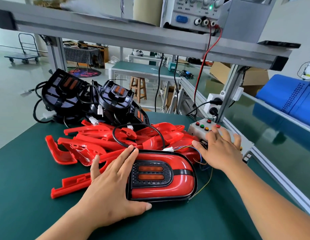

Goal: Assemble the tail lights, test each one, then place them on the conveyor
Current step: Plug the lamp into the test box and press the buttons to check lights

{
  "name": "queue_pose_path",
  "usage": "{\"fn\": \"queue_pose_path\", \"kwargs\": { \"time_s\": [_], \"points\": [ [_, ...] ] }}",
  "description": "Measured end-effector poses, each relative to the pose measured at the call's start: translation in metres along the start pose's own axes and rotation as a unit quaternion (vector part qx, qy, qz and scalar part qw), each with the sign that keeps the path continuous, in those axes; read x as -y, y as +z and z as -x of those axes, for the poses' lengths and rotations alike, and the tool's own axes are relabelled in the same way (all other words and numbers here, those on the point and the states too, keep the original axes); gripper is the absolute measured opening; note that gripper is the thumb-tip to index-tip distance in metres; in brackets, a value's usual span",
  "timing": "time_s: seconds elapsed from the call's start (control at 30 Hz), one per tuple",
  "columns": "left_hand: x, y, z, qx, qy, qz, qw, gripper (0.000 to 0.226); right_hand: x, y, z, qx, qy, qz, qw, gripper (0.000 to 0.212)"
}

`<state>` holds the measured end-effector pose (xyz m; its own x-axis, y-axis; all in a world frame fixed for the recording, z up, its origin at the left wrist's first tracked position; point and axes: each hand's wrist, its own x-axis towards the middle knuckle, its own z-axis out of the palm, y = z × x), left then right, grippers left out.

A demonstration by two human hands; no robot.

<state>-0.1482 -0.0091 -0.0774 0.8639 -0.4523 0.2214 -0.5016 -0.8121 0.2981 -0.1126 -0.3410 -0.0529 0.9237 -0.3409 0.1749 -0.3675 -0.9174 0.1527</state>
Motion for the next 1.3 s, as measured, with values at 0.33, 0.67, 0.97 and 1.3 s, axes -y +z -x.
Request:
{"fn": "queue_pose_path", "kwargs": {
  "time_s": [0.33, 0.67, 0.97, 1.3],
  "points": [
    [0.001, 0.001, -0.003, 0.0, -0.007, -0.005, 1.0, 0.127, 0.009, 0.0, -0.024, 0.067, -0.028, -0.014, 0.997, 0.116],
    [0.001, -0.001, -0.002, 0.002, 0.002, 0.006, 1.0, 0.128, 0.011, 0.009, -0.025, 0.067, -0.011, -0.015, 0.998, 0.111],
    [-0.001, -0.002, 0.0, 0.001, 0.0, 0.011, 1.0, 0.126, 0.01, 0.009, -0.025, 0.064, -0.018, -0.019, 0.998, 0.109],
    [0.0, -0.003, 0.001, 0.0, 0.005, 0.02, 1.0, 0.123, 0.01, 0.004, -0.024, 0.068, -0.019, -0.02, 0.997, 0.114]
  ]
}}
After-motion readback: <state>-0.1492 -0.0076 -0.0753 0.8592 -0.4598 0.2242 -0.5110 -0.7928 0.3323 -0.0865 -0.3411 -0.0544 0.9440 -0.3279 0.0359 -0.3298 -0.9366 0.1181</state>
